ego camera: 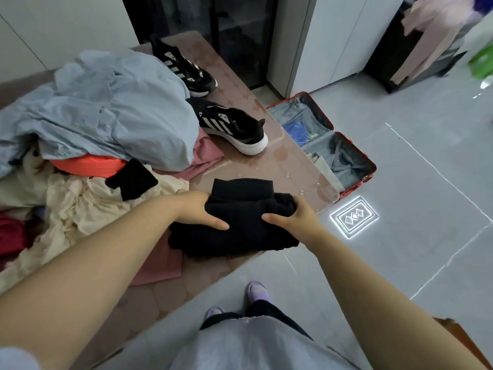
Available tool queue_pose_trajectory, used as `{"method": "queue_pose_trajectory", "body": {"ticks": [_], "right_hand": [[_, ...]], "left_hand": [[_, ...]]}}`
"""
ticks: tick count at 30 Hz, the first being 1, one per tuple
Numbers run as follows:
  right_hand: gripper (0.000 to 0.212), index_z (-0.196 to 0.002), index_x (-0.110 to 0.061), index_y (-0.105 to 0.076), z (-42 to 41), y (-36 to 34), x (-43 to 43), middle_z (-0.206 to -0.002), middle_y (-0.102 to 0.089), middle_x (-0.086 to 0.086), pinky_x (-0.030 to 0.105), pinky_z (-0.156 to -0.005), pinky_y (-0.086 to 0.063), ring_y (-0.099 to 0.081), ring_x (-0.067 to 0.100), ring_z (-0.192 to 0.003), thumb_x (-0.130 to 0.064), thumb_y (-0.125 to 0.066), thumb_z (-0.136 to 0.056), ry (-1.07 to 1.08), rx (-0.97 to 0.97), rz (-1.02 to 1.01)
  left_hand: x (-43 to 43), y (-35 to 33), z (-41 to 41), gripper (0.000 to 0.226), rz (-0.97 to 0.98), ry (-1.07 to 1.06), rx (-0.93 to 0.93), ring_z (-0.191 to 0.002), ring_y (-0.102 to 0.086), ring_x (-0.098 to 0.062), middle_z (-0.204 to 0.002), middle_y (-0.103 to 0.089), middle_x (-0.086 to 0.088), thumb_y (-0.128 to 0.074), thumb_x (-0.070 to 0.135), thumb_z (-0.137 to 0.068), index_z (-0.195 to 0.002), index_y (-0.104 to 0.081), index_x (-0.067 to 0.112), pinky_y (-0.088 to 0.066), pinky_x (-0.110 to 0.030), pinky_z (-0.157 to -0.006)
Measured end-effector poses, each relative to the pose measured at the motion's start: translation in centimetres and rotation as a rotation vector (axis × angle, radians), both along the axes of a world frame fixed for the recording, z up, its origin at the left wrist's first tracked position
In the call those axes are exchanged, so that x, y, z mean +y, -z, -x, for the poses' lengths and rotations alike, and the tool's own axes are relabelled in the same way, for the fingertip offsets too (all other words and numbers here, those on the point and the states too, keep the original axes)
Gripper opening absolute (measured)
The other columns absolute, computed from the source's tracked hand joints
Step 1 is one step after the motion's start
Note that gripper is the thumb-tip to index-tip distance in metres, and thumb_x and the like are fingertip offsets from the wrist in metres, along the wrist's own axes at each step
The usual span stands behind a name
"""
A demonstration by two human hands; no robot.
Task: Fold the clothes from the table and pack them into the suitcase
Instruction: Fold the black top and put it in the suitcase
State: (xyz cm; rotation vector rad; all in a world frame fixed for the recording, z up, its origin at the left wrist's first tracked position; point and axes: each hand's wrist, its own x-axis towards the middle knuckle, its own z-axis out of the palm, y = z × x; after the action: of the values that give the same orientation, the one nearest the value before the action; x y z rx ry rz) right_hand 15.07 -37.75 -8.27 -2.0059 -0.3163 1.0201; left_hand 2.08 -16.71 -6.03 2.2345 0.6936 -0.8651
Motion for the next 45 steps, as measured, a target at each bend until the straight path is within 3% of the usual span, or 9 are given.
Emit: {"method": "queue_pose_trajectory", "body": {"ticks": [3, 8, 11, 15, 19, 23, 31, 34, 45], "right_hand": [[0.034, -0.094, -0.032, -0.062, 0.0, -1.3, -1.2, -0.086, -0.066, -0.015, 0.018, -0.062, -0.055, -0.067, 0.004, -0.081, -0.023, -0.084, -0.069, -0.056, -0.055, -0.076], [0.035, -0.089, -0.041, -0.062, -3.4, -7.1, -3.2, -0.080, -0.068, -0.023, 0.017, -0.070, -0.056, -0.066, -0.005, -0.076, -0.025, -0.084, -0.067, -0.339, -0.276, -0.094], [0.033, -0.084, -0.039, -0.064, -6.6, -10.7, -4.4, -0.081, -0.068, -0.016, 0.023, -0.070, -0.053, -0.064, 0.002, -0.077, -0.037, -0.086, -0.060, -0.459, -0.515, -0.072], [0.038, -0.082, -0.015, -0.066, -11.5, -13.3, -7.5, -0.075, -0.064, 0.003, 0.030, -0.065, -0.049, -0.057, 0.013, -0.069, -0.038, -0.086, -0.060, -0.518, -0.740, -0.040], [0.061, -0.119, -0.021, -0.059, -17.1, -11.4, -11.9, -0.115, -0.062, -0.005, 0.037, -0.109, -0.032, -0.054, 0.016, -0.111, -0.041, -0.082, -0.066, -0.403, -0.969, -0.079], [0.083, -0.142, -0.024, -0.031, -21.9, -8.2, -16.7, -0.144, -0.035, -0.004, 0.027, -0.109, -0.028, -0.033, 0.006, -0.125, -0.029, -0.079, -0.075, -0.072, -0.659, -0.174], [0.055, -0.131, -0.021, -0.047, -26.6, -2.6, -22.2, -0.124, -0.059, -0.002, 0.019, -0.077, -0.050, -0.060, 0.009, -0.105, -0.039, -0.069, -0.083, 0.090, 0.045, -0.220], [0.062, -0.127, -0.026, -0.050, -28.3, -0.7, -22.6, -0.118, -0.066, -0.001, 0.029, -0.089, -0.052, -0.065, 0.014, -0.104, -0.048, -0.073, -0.073, 0.072, 0.300, -0.256], [0.027, -0.094, -0.022, -0.062, -39.5, 3.2, -15.3, -0.090, -0.073, -0.001, 0.024, -0.066, -0.056, -0.071, 0.015, -0.081, -0.032, -0.078, -0.076, 0.277, 0.500, -0.151]], "left_hand": [[-0.6, 0.1, 0.2, 0.087, 0.131, -0.020, -0.015, -0.108, -0.054, -0.010, -0.122, -0.056, 0.013, -0.076, 0.063, -0.057, -0.131, -0.046, 0.027, -0.042, -0.025, -0.098], [-3.5, -1.7, -2.2, 0.135, 0.084, 0.000, -0.293, -0.141, -0.021, -0.015, -0.153, -0.017, 0.009, -0.086, 0.049, -0.053, -0.146, 0.010, 0.040, -0.025, -0.036, -0.115], [-7.5, -3.6, -5.8, 0.114, -0.134, 0.185, -0.496, -0.133, -0.032, -0.018, -0.144, -0.035, 0.005, -0.084, 0.056, -0.049, -0.142, -0.024, 0.031, -0.032, -0.037, -0.109], [-13.5, -3.7, -11.3, 0.074, 0.214, -0.120, -0.634, -0.109, -0.056, -0.010, -0.112, -0.060, 0.013, -0.091, 0.032, -0.051, -0.111, -0.048, 0.039, -0.046, -0.030, -0.096], [-18.2, -2.2, -18.1, 0.064, 0.324, -0.385, -0.787, -0.105, -0.060, -0.014, -0.106, -0.065, 0.008, -0.089, 0.028, -0.048, -0.103, -0.057, 0.034, -0.048, -0.036, -0.096], [-21.3, -1.5, -24.6, 0.045, 0.435, -0.716, -0.869, -0.094, -0.062, -0.010, -0.095, -0.065, 0.012, -0.086, 0.014, -0.062, -0.098, -0.062, 0.025, -0.050, -0.025, -0.082], [-26.1, -0.9, -32.2, 0.029, 0.760, -1.025, -0.773, -0.093, -0.068, -0.017, -0.100, -0.072, -0.001, -0.076, 0.011, -0.075, -0.102, -0.067, 0.014, -0.055, -0.027, -0.074], [-27.3, 0.7, -34.5, 0.027, 0.850, -1.118, -0.656, -0.090, -0.070, -0.020, -0.102, -0.072, -0.006, -0.073, 0.018, -0.080, -0.106, -0.066, 0.012, -0.057, -0.029, -0.069], [-22.3, 7.1, -47.3, 0.040, 0.837, -1.380, -0.376, -0.087, -0.067, -0.027, -0.097, -0.070, -0.012, -0.066, 0.037, -0.085, -0.110, -0.064, 0.005, -0.053, -0.035, -0.068]]}}
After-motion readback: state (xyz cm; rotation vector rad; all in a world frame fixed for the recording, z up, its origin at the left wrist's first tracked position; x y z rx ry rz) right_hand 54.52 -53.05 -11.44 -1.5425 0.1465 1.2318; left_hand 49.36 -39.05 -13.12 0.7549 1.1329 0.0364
